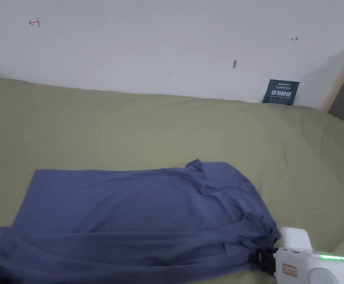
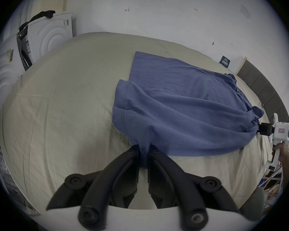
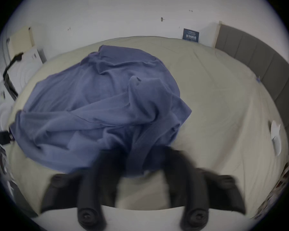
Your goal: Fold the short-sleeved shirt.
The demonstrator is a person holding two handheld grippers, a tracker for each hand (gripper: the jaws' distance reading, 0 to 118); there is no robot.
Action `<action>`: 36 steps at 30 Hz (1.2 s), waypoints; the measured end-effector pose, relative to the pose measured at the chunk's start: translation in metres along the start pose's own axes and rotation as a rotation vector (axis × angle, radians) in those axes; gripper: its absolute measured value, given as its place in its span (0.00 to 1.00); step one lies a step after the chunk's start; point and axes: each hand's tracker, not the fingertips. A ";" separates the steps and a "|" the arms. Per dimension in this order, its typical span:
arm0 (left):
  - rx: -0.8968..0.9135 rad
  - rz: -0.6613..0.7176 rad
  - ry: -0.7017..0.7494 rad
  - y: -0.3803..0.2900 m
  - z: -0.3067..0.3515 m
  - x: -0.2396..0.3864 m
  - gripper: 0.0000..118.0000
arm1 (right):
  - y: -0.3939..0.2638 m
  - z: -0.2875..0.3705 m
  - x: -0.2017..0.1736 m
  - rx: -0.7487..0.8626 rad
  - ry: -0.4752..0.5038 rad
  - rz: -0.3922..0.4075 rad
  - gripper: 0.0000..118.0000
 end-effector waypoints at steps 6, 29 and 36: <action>0.004 0.007 -0.027 0.007 0.006 -0.002 0.08 | 0.000 0.026 0.006 0.038 0.017 -0.051 0.11; -0.076 -0.044 -0.101 -0.016 0.105 -0.003 0.08 | -0.040 0.136 0.025 -0.075 0.024 -0.088 0.11; -0.276 -0.098 -0.083 -0.054 0.108 -0.003 0.08 | -0.074 0.145 0.032 -0.206 -0.034 -0.068 0.11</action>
